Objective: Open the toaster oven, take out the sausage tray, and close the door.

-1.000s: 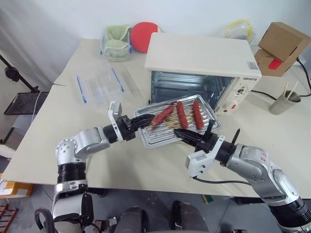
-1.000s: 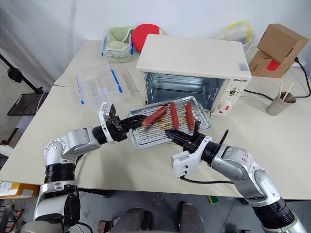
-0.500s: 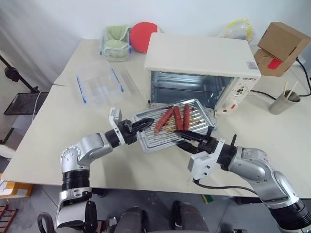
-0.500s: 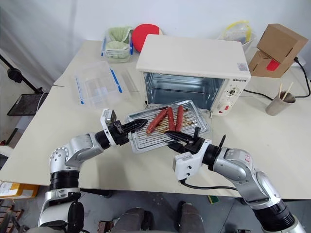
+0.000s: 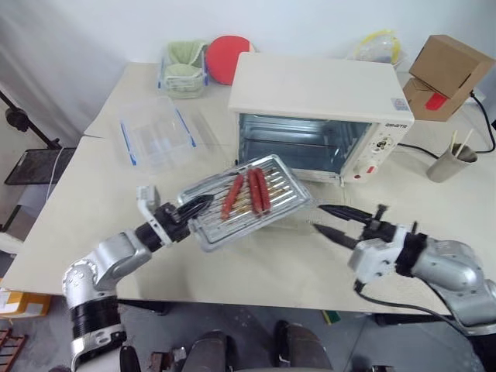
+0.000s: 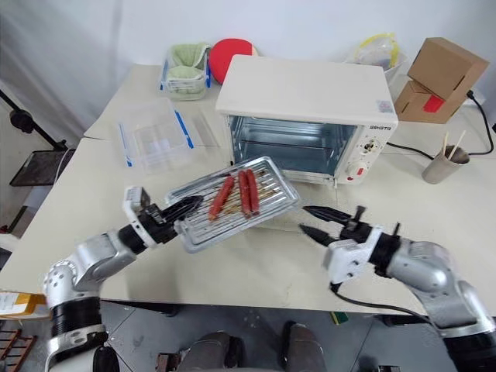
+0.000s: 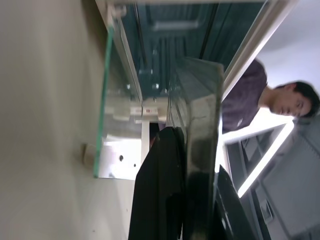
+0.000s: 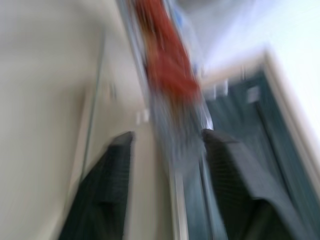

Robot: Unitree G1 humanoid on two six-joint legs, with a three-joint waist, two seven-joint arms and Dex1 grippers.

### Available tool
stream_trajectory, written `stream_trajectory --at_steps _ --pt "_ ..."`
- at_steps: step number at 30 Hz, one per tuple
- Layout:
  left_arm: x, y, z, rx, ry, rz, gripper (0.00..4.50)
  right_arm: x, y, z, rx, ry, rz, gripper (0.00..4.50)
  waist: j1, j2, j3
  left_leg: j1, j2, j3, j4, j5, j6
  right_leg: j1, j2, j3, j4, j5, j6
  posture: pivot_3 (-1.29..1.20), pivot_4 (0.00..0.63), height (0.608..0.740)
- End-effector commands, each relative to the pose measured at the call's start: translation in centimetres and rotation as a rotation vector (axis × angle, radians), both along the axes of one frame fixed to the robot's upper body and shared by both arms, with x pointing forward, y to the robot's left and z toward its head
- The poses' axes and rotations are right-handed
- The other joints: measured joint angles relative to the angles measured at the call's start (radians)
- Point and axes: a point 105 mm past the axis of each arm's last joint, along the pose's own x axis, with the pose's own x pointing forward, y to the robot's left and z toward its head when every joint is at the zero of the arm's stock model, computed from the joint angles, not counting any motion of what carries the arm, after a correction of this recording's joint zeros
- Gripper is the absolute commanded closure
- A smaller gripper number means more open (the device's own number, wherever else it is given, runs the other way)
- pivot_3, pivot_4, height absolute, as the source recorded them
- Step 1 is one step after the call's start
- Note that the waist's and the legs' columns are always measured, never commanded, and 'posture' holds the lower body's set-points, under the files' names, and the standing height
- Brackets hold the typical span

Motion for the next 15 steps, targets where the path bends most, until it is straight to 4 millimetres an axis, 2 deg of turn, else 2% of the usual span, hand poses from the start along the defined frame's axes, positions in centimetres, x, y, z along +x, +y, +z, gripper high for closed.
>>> stream_trajectory --at_steps 1,2,3,6,9,15 --pt "-1.6 2.1 0.9 -0.024 -0.079 0.060 4.50 0.5 -2.9 0.3 0.102 0.098 -0.056 3.98 0.000 0.000 0.000 0.000 0.000 0.000 0.000 0.000 0.000 0.000 0.000 0.000 0.000 0.000 0.000 0.00 0.150 0.740" --pt "-2.2 3.0 0.5 -0.033 -0.075 0.093 4.50 0.7 -3.7 -0.1 0.128 0.139 -0.073 4.33 -0.001 0.000 0.000 0.000 0.000 0.000 0.000 0.000 0.000 0.000 0.000 0.000 0.000 0.000 0.000 0.00 0.150 0.740" --pt "-2.7 3.8 0.1 -0.041 -0.070 0.124 4.50 1.0 -4.6 -0.3 0.164 0.167 -0.099 4.44 -0.003 0.000 0.000 0.000 0.000 0.000 0.000 0.000 0.000 0.000 0.000 0.000 0.000 0.000 0.000 0.00 0.150 0.740" --pt "-4.1 5.1 -1.1 -0.026 -0.029 0.191 4.50 1.6 -6.2 -1.7 0.185 0.251 -0.130 4.44 -0.010 0.000 0.000 0.000 0.001 0.000 -0.001 0.000 0.000 0.000 -0.002 0.000 -0.001 0.000 -0.001 0.00 0.150 0.740" --pt "-5.3 5.8 -1.2 -0.049 -0.045 0.265 4.50 2.3 -7.6 -3.6 0.228 0.364 -0.172 4.44 -0.009 0.000 0.000 0.000 0.001 0.000 0.000 -0.001 -0.001 0.000 -0.005 0.001 -0.002 -0.001 -0.001 0.00 0.150 0.740" --pt "-7.2 6.7 -2.4 -0.090 -0.009 0.418 4.50 3.7 -8.6 -6.5 0.281 0.541 -0.209 4.44 -0.019 0.000 0.000 0.001 0.000 0.000 0.000 -0.001 -0.002 -0.001 -0.012 -0.001 -0.002 -0.002 -0.003 0.00 0.150 0.740"
